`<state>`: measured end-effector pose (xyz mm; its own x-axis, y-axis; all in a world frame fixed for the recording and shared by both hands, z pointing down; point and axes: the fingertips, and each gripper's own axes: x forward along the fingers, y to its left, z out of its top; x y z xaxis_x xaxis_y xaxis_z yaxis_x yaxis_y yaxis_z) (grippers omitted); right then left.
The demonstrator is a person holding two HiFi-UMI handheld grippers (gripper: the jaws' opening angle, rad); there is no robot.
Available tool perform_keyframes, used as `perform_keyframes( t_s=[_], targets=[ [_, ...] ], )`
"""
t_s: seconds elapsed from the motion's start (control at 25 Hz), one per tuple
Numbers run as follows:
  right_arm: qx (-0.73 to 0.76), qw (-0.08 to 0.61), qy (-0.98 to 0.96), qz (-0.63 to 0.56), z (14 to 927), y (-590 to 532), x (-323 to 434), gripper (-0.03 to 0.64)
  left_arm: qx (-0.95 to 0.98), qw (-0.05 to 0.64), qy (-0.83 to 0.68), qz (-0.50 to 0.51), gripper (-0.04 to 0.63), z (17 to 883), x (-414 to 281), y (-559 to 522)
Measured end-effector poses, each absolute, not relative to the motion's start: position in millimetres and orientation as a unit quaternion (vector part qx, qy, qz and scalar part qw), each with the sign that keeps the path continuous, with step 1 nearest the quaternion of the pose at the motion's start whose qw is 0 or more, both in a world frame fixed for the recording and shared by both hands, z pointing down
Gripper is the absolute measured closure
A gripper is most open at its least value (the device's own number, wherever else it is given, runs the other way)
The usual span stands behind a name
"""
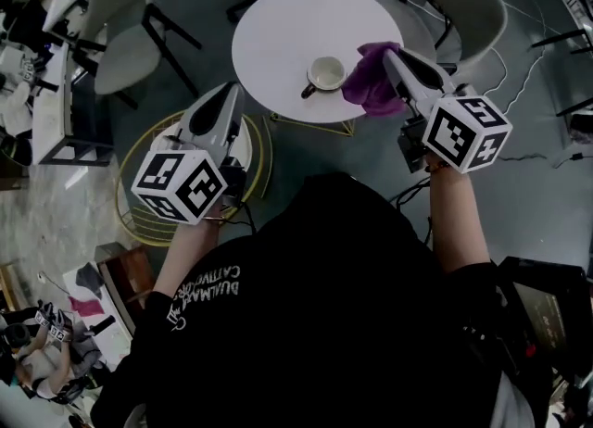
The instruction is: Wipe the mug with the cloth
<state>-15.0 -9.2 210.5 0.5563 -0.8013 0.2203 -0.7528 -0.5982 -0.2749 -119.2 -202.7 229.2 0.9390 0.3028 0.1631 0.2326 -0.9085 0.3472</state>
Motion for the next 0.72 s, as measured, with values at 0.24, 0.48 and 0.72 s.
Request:
perform_keyframes(
  t_s=[0.24,0.48,0.72],
  targets=[
    [-0.875,0.056,0.444,-0.188,233.6,-23.7,-60.6,0.6,0.959,0.185,0.175,0.121,0.598,247.2,-126.9,-163.4],
    [-0.872,0.055,0.449,-0.188,238.8,-26.5,-98.6,0.6,0.957,0.178,0.195,0.121,0.598,248.5,-160.6,-148.6],
    [-0.868,0.06,0.462,-0.173,216.7,-0.8,-104.5,0.601,0.958,0.158,0.206,0.119,0.598,229.1,-170.1,-118.8]
  ],
)
